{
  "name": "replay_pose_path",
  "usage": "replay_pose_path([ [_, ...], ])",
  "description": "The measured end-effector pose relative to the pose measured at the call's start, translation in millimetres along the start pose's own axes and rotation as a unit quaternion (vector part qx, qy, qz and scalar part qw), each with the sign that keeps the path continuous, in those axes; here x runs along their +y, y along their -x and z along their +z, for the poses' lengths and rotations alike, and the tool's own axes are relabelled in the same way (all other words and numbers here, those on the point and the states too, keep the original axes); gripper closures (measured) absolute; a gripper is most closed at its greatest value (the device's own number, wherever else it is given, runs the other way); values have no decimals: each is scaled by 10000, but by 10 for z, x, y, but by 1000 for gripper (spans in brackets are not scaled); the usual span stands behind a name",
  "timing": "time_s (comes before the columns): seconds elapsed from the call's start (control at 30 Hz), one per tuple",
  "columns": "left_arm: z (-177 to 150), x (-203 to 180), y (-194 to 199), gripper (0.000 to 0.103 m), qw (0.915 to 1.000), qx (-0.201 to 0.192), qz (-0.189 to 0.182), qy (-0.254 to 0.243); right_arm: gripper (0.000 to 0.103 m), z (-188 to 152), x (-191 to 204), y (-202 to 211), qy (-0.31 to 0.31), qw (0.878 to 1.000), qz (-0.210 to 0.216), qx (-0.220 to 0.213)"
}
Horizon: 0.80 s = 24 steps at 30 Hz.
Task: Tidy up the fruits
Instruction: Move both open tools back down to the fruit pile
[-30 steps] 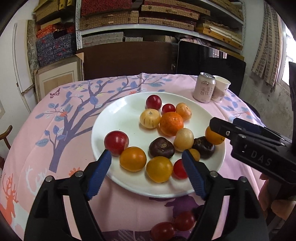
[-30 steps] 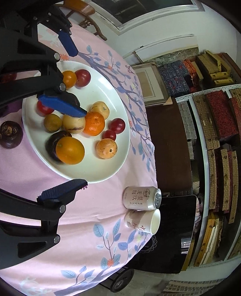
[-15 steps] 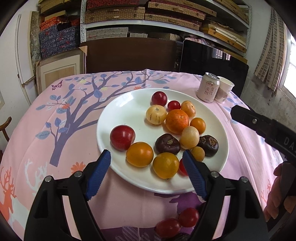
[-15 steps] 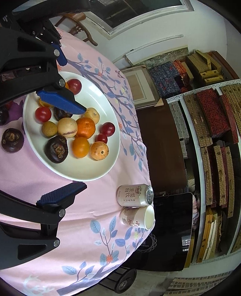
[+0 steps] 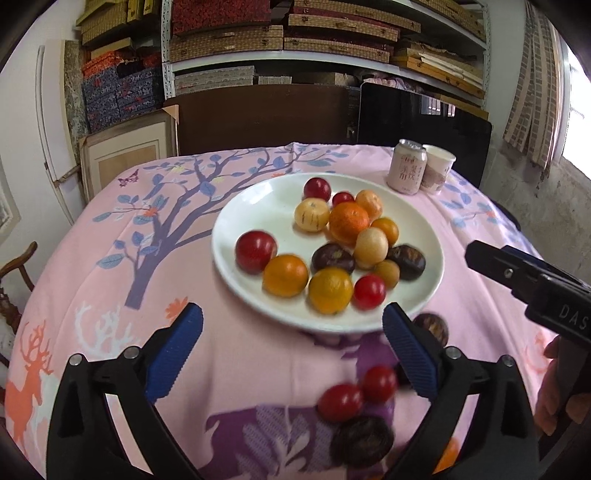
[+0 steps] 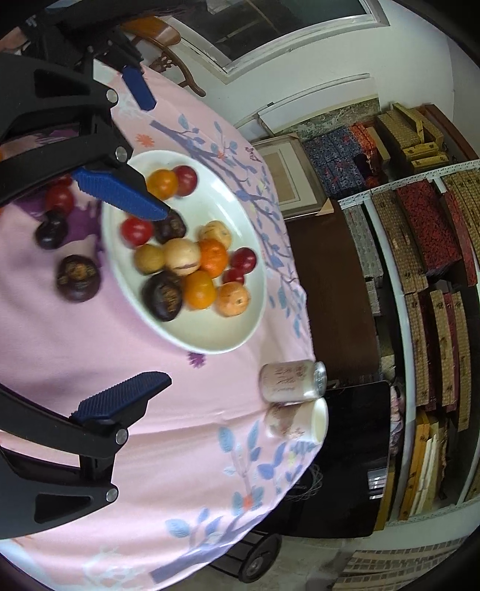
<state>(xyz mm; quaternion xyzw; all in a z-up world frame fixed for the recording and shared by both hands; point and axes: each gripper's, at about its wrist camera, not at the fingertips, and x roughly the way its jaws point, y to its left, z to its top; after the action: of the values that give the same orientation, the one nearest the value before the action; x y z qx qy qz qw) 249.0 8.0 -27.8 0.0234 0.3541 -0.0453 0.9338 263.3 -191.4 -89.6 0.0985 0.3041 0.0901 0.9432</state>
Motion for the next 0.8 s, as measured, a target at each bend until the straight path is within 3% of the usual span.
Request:
replay_pose_path([
  [0.17,-272,104,85,7,9995,256,90,142,17,-299,-22,135,137,9997,-132,169],
  [0.23,-376,125,155,7,9992,324,27,212,11,-365,-31,235,136,9998,-108,97],
  [0.5,-705,99,403,5,9994,293,123,108,8,-652,-124,466,-23,9999,-91,123],
  [0.8,-676,26,318,5,9993,362,64,33,8,-675,-151,432,-85,9994,-274,193],
])
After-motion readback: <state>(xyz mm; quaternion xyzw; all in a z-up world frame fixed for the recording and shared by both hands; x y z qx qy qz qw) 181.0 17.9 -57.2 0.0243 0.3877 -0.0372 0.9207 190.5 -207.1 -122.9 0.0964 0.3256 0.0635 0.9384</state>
